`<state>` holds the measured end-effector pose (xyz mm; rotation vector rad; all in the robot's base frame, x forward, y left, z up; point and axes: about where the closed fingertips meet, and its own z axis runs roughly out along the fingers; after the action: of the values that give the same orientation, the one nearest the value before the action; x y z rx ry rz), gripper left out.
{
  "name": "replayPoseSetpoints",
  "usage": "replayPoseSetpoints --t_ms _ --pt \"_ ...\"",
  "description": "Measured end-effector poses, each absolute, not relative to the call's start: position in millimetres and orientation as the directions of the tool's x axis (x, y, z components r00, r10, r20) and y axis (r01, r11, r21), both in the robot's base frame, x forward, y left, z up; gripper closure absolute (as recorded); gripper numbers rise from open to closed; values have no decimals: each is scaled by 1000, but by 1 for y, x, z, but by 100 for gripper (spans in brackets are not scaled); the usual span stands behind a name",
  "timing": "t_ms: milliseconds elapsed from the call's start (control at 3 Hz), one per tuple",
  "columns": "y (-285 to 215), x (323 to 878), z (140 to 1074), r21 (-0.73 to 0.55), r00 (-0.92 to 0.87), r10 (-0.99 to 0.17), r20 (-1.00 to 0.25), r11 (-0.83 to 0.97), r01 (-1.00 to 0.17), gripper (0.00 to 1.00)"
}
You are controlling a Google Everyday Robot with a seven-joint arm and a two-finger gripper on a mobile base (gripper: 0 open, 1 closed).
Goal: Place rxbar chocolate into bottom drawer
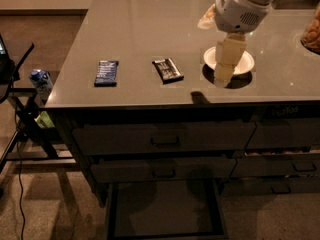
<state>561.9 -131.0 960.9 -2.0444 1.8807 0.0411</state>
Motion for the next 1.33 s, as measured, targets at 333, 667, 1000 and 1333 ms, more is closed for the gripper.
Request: replayPoseSetpoints --t_ms 333,667,1000,1333 --pt "-121 582 956 -246 154 -953 -260 -89 -965 0" --pt "-102 620 944 -262 219 -940 -263 -149 -953 0" --pt "-102 620 944 -262 219 -940 -263 -149 -953 0" --pt "-90 638 938 -276 246 -928 -282 -167 -947 0"
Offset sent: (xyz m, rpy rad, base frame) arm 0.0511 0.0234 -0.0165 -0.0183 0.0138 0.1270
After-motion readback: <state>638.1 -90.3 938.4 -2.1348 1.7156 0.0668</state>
